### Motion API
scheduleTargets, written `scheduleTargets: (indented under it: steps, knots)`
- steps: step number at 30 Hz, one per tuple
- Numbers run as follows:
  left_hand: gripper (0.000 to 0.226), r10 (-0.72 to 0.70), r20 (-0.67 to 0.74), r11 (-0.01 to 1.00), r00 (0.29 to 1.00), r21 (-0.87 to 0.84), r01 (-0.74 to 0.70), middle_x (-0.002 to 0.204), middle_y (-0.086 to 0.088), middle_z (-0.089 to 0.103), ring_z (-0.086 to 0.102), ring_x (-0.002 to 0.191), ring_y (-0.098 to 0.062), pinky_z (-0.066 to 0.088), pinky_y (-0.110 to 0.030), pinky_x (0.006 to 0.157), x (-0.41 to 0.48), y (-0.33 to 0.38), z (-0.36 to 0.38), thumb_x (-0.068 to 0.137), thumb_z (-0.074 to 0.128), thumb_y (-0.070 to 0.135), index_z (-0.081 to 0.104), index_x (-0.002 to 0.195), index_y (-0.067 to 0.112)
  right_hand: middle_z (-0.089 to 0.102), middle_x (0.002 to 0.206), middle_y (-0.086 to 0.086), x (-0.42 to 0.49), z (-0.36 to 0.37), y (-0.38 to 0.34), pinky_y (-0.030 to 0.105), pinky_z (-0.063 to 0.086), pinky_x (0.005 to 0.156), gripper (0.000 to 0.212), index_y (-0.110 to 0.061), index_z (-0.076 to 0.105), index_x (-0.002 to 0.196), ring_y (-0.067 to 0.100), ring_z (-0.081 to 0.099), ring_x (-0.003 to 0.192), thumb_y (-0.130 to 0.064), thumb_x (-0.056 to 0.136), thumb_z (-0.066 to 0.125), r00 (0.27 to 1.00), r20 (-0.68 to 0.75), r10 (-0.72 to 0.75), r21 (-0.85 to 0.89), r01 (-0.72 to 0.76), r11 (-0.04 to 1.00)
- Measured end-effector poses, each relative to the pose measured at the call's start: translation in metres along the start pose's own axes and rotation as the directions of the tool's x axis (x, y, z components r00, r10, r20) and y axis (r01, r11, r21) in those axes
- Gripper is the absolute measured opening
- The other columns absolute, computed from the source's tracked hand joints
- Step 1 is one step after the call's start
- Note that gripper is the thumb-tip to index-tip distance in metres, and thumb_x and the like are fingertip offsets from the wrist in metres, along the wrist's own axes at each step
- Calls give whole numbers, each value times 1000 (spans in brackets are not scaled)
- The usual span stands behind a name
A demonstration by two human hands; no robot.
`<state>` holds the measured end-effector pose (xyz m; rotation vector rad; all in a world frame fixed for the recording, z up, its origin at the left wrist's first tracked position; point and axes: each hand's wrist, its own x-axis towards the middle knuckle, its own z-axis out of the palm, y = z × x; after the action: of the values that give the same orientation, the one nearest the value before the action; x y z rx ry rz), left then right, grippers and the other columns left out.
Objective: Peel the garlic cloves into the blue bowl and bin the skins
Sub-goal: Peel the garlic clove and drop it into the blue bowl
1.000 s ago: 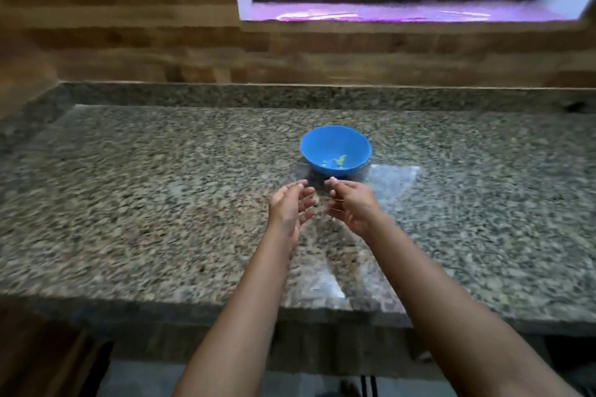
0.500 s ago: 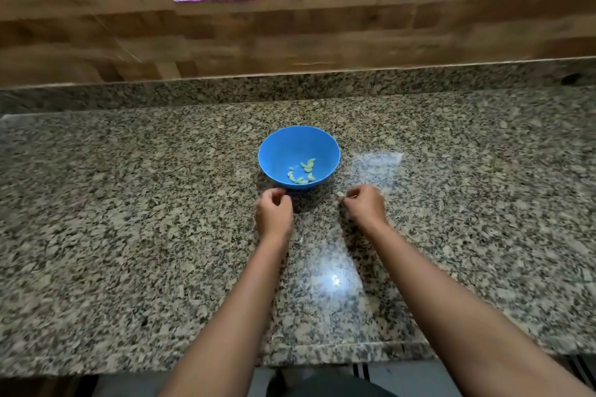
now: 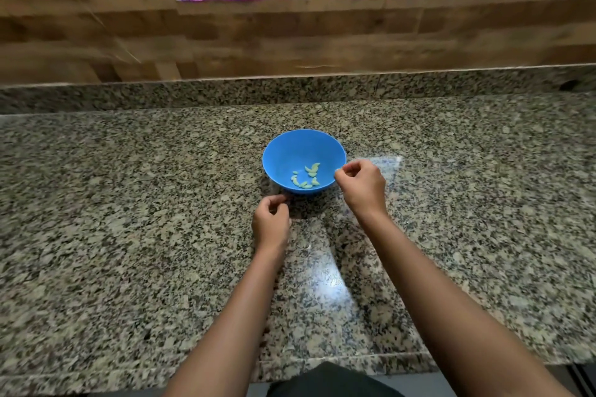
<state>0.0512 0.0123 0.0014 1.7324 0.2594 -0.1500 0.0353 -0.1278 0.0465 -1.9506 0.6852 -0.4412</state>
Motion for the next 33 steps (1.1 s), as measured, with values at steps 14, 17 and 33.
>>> scheduleTargets:
  steps: [14,17,33]
  knots:
    - [45,119,339,787,933,541,-296,129,-10,50,47,119,-24,40,-36,102,15,-13,-24,84,67,15,54,127,11,66,90,6,-20,23,-8,30,50,78,15,-6,66,96,15,61,83,-19,90,60,994,100,-48,82,40,996]
    - [32,150,390,718,908,589,-371,120,-8,50,48,113,-21,36,-25,96,13,-10,-22,86,65,14,60,117,12,66,85,5,-39,28,10,34,54,74,12,-7,66,92,17,62,78,-19,89,62,987,159,11,125,-31,992]
    - [30,58,439,977,897,-211,40,91,-9,69,65,77,-17,56,-25,70,2,-10,-29,80,67,-3,64,110,2,62,76,15,-60,23,15,22,44,39,10,3,63,93,13,51,47,-5,89,60,821,521,231,334,-445,831]
